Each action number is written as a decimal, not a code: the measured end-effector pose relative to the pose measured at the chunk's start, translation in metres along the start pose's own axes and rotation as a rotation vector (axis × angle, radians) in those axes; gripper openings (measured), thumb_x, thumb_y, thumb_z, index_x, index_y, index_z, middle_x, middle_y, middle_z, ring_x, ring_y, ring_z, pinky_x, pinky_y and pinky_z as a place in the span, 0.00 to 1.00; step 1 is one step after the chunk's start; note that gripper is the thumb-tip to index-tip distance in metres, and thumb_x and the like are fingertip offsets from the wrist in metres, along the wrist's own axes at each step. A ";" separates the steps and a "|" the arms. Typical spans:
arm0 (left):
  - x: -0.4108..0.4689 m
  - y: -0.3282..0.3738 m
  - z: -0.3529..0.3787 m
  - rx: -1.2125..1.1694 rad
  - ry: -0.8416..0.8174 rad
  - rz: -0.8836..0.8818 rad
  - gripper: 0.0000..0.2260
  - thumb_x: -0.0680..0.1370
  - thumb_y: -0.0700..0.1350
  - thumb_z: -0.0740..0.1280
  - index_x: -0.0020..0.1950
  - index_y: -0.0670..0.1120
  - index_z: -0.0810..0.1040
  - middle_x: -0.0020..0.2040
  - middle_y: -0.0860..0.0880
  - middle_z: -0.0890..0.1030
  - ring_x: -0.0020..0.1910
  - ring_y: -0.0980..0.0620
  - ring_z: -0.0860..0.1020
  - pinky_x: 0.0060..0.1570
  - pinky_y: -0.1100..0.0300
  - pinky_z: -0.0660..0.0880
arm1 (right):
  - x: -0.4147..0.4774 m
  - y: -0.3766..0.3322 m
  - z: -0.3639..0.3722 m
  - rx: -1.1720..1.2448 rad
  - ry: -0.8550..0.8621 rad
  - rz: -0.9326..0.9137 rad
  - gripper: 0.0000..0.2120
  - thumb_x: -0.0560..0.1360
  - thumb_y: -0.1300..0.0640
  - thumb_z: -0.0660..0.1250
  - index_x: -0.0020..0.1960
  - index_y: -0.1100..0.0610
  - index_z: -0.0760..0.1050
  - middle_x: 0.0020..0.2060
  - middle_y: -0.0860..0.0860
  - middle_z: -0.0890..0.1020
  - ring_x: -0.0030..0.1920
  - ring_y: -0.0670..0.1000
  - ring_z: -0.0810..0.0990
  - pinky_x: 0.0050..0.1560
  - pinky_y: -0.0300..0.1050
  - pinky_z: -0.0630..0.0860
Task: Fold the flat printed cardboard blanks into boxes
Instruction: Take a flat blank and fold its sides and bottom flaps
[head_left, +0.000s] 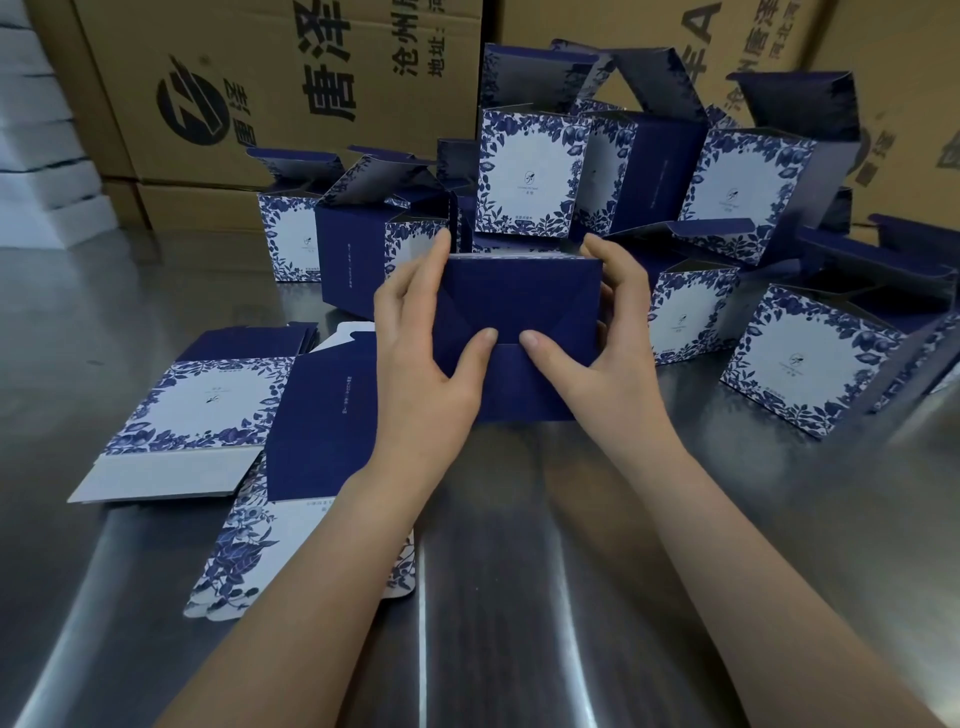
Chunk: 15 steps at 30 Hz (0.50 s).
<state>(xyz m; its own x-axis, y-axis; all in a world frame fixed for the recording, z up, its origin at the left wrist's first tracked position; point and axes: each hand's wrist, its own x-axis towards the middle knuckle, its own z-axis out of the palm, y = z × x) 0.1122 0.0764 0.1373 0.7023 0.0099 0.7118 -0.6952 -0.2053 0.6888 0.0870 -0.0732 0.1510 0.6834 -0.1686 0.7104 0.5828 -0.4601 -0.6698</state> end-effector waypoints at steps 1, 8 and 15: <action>0.000 0.000 0.000 -0.009 -0.012 0.006 0.33 0.77 0.40 0.70 0.77 0.56 0.58 0.71 0.50 0.65 0.72 0.58 0.64 0.70 0.47 0.67 | 0.000 -0.001 0.000 0.018 0.000 0.010 0.34 0.72 0.59 0.73 0.72 0.50 0.61 0.68 0.48 0.69 0.67 0.50 0.72 0.63 0.54 0.75; -0.001 -0.002 0.001 -0.068 -0.013 0.016 0.33 0.77 0.42 0.70 0.79 0.50 0.58 0.76 0.49 0.65 0.76 0.52 0.63 0.72 0.45 0.66 | -0.001 -0.005 -0.003 0.003 0.050 -0.005 0.27 0.74 0.56 0.71 0.70 0.51 0.67 0.66 0.42 0.72 0.67 0.47 0.71 0.66 0.49 0.72; -0.002 0.004 0.002 0.013 -0.054 0.211 0.27 0.77 0.36 0.68 0.75 0.41 0.65 0.75 0.44 0.66 0.75 0.54 0.63 0.74 0.55 0.63 | 0.002 -0.008 -0.003 0.049 0.047 0.114 0.32 0.64 0.43 0.75 0.64 0.47 0.68 0.63 0.45 0.73 0.66 0.49 0.72 0.67 0.56 0.71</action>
<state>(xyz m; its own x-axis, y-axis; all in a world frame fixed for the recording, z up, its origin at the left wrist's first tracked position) 0.1085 0.0741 0.1384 0.5485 -0.0873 0.8316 -0.8262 -0.2099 0.5229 0.0822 -0.0725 0.1587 0.7260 -0.2584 0.6374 0.5241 -0.3923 -0.7560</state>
